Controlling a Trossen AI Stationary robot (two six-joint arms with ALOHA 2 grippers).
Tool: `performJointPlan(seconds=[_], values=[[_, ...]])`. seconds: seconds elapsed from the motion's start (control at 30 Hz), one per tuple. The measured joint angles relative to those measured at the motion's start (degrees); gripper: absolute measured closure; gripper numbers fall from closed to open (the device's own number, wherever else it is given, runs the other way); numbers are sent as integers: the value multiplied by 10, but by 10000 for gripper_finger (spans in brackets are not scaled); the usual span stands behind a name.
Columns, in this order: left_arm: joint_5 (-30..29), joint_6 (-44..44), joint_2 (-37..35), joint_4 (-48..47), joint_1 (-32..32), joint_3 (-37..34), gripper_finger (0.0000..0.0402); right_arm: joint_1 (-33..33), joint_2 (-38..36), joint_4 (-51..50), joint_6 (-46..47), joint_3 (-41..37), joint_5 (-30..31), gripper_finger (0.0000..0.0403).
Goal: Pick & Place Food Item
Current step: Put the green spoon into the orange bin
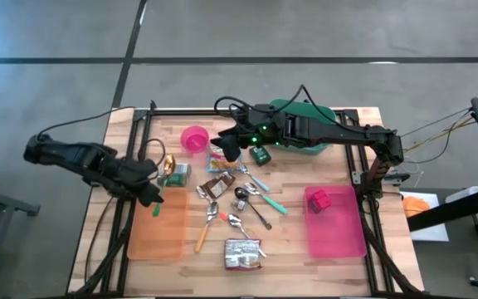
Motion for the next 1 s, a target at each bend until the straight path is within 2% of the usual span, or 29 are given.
performJointPlan(seconds=[0.27,0.47,0.6,1.0], values=[[-66,-130,7,0,-108,0,401,2,-1,-4,11,0,0,171],[-74,-191,56,10,-155,-12,401,16,-1,-4,11,0,0,171],[-72,-214,92,17,-165,-27,401,27,-1,-4,11,0,0,171],[-48,-238,158,148,-175,-79,401,46,-1,-4,22,0,0,171]])
